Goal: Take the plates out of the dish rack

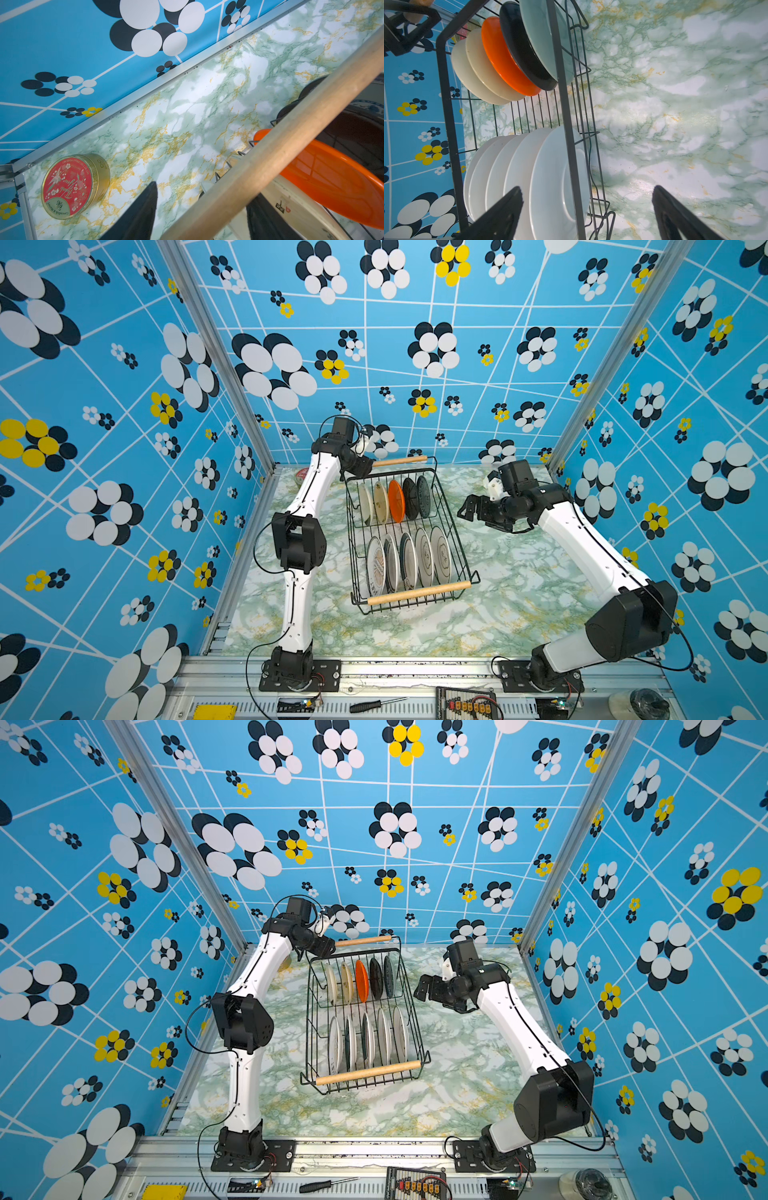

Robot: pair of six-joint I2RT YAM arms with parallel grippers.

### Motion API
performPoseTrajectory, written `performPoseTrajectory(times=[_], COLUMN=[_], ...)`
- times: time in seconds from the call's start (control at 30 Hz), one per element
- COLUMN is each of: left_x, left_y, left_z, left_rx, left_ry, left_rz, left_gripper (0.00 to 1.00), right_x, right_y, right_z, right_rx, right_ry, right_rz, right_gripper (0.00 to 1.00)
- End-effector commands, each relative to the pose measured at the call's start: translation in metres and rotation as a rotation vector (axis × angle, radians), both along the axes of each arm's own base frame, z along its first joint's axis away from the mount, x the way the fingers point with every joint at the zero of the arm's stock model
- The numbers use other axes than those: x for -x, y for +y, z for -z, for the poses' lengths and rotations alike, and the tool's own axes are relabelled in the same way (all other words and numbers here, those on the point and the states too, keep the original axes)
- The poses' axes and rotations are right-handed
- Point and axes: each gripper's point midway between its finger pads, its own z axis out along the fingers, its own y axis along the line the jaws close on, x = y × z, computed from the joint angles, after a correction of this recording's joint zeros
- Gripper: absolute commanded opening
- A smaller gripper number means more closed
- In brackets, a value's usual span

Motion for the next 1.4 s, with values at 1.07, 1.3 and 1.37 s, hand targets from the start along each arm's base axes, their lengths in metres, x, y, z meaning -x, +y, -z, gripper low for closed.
performPoseTrajectory(times=[1.07,1.3,1.37], left_x=[0.052,0.073,0.079], left_y=[0.051,0.060,0.062], left_z=[0.063,0.057,0.057], left_rx=[-0.056,-0.001,0.028], left_ry=[0.357,0.392,0.409], left_rz=[-0.320,-0.416,-0.447], left_gripper=[0.21,0.20,0.20], right_x=[0.050,0.052,0.053], right_y=[-0.069,-0.073,-0.066], right_z=[-0.037,-0.051,-0.050], right_rx=[0.221,0.175,0.131], right_ry=[-0.069,-0.077,-0.046], right_rz=[0.209,0.244,0.222], right_gripper=[0.99,0.99,0.96])
